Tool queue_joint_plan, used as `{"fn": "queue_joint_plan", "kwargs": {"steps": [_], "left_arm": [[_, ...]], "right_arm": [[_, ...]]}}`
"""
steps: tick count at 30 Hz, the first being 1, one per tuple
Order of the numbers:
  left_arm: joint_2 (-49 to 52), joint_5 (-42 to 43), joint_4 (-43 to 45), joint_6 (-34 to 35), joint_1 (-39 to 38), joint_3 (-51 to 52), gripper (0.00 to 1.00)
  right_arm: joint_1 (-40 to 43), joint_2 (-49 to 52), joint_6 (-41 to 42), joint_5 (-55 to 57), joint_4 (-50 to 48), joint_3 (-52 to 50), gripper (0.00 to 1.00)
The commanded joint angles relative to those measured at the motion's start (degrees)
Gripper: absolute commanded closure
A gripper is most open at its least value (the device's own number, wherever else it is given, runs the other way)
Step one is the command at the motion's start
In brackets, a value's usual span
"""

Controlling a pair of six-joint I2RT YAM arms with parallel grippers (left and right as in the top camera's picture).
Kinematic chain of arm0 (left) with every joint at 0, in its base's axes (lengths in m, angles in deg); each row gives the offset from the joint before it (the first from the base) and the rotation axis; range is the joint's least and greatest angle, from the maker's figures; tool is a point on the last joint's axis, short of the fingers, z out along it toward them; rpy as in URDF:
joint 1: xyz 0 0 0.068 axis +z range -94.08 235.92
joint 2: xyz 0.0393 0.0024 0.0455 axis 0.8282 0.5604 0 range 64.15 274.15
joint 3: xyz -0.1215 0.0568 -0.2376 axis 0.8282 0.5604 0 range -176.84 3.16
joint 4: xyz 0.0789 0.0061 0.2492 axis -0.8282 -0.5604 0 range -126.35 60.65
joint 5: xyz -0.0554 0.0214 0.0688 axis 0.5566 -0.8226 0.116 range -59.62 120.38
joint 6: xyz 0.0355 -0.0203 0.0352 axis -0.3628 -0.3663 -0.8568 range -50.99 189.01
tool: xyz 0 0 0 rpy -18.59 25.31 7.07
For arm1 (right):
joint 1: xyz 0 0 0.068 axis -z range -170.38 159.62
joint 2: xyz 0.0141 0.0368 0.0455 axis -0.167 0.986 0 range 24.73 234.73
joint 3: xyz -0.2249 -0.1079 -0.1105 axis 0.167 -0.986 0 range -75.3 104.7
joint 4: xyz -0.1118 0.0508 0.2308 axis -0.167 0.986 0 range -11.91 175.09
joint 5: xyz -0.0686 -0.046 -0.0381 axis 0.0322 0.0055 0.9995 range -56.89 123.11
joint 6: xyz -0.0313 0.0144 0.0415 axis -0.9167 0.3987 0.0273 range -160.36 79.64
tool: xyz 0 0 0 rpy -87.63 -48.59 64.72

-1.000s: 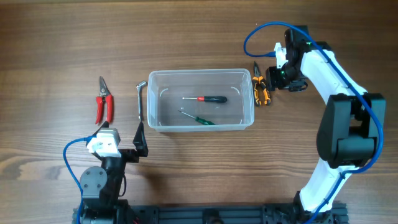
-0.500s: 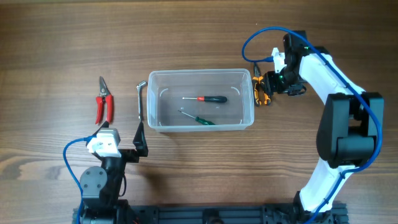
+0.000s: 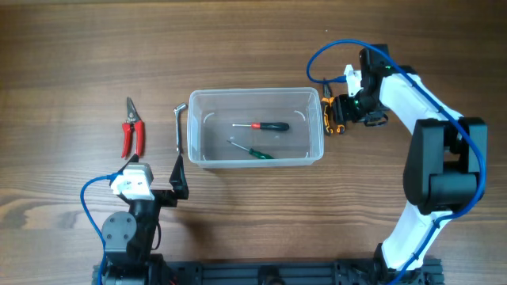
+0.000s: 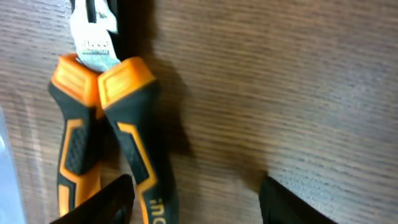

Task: Pack container
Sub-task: 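Lower the right gripper and close it on the pliers handles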

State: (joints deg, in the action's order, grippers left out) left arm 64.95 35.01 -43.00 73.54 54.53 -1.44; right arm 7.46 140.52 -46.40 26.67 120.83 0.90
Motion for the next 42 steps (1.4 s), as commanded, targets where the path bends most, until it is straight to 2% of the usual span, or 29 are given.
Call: {"fn": "queue_joint_plan", "kwargs": {"steps": [1,4,9,12,19,23,29,33,38,42], "left_arm": [[-0.42,0.9,0.17,-1.14,0.44,0.42,0.0],[-0.42,0.9,0.17,-1.14,0.44,0.42,0.0],[-0.42,0.9,0.17,-1.14,0.44,0.42,0.0],[-0.42,0.9,0.17,-1.14,0.44,0.42,0.0],[-0.42,0.9,0.17,-1.14,0.44,0.42,0.0],[-0.42,0.9,0.17,-1.14,0.44,0.42,0.0],[-0.42,0.9,0.17,-1.14,0.44,0.42,0.0],[-0.42,0.9,0.17,-1.14,0.44,0.42,0.0],[-0.42,0.9,0.17,-1.14,0.44,0.42,0.0],[-0.42,0.9,0.17,-1.14,0.44,0.42,0.0]], "right_arm": [[0.09,1.03,0.04,-1.53,-0.72,-1.7,0.39],[0.09,1.03,0.0,-1.53,-1.16,-1.7,0.43],[0.09,1.03,-0.07,-1.55,-3.13,-1.7,0.39],[0.09,1.03,-0.94,-1.62,-4.0,-1.7,0.32],[-0.59,1.03,-6.1,-2.64,-5.51,-1.7,0.3],[-1.27,1.03,-7.48,-2.38,-5.75,-1.7,0.4],[-1.27,1.03,-7.48,-2.4,-5.66,-1.7,0.42],[-1.27,1.03,-7.48,-2.4,-5.64,-1.7,0.48],[-1.27,1.03,-7.48,-2.4,-5.62,-1.7,0.66],[-1.27,1.03,-7.45,-2.4,-5.6,-1.7,0.7]]}}
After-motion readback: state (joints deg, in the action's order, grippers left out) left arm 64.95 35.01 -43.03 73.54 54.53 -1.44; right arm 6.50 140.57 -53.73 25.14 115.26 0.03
